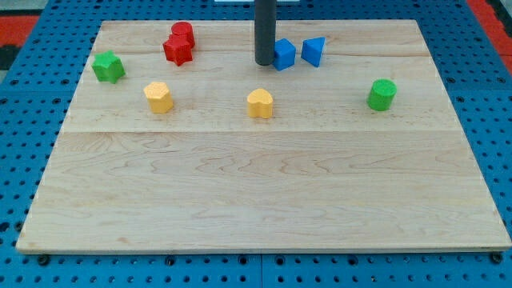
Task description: Move the heart to the bottom of the blue blocks
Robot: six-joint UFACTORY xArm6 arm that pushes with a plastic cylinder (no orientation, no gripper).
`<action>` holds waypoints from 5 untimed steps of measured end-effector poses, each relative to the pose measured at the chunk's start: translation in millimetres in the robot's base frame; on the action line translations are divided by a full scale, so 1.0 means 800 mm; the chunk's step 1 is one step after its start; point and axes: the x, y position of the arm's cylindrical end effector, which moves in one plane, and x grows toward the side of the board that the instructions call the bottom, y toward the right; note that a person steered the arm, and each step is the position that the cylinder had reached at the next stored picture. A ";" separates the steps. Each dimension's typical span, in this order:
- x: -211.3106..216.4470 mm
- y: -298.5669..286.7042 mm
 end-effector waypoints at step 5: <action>0.097 0.013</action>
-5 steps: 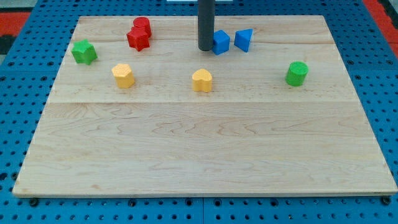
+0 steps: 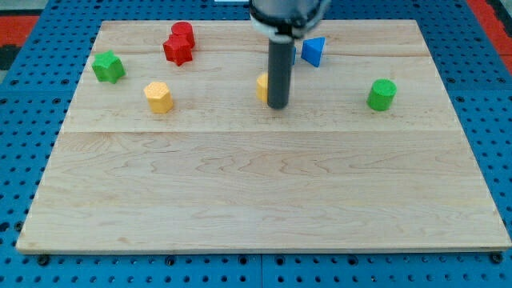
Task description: Move the heart to the bottom of the blue blocks
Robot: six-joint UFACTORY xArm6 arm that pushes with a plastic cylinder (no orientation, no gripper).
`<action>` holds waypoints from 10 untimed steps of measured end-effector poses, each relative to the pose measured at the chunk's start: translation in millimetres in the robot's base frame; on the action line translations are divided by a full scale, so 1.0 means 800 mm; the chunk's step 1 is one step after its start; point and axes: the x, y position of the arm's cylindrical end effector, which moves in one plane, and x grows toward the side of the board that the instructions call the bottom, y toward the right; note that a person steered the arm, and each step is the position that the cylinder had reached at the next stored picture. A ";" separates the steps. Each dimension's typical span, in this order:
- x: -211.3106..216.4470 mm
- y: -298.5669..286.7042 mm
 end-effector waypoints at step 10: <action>0.047 0.106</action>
